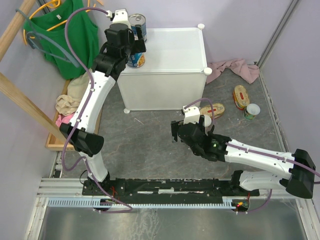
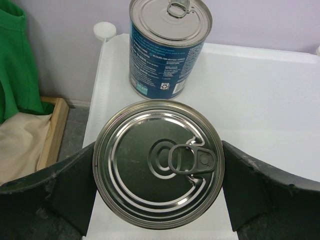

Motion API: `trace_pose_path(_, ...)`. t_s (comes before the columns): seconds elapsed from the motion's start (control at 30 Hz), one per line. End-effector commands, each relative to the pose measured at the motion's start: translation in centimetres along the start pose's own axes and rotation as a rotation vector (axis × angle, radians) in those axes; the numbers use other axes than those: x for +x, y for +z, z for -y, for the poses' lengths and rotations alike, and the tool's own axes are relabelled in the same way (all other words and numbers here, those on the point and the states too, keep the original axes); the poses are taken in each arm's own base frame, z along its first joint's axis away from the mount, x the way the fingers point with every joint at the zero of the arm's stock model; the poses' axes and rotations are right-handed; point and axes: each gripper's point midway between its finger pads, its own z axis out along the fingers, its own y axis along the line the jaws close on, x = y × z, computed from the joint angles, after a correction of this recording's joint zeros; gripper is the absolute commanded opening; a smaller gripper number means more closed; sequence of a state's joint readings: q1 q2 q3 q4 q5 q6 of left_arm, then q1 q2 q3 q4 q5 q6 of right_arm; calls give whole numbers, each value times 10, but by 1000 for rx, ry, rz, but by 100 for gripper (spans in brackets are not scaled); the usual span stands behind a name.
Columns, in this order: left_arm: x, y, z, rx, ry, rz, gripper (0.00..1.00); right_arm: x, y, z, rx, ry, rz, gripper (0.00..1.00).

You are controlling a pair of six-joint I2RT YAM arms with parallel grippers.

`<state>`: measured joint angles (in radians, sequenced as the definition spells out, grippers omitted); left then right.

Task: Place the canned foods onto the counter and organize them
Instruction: Place the canned food on the counter.

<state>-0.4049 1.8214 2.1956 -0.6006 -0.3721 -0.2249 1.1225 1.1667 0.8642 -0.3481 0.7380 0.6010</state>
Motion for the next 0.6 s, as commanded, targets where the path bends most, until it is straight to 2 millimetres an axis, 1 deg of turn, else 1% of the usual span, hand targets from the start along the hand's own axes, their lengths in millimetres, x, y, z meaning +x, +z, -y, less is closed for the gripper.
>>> trace_pose_path(0.0, -50, -10, 12, 70, -90, 159, 64, -22, -4, -4, -15, 47, 52, 100)
trace_pose_path(0.13, -48, -10, 12, 71, -98, 155, 75, -24, -6, -3, -16, 52, 56, 100)
trace_pose_path(0.3, -47, -10, 12, 69, -99, 149, 80, -25, -8, -2, -18, 55, 60, 100)
trace_pose_path(0.57, -38, -5, 9, 44, -92, 126, 88, -28, -8, -3, -22, 52, 63, 100)
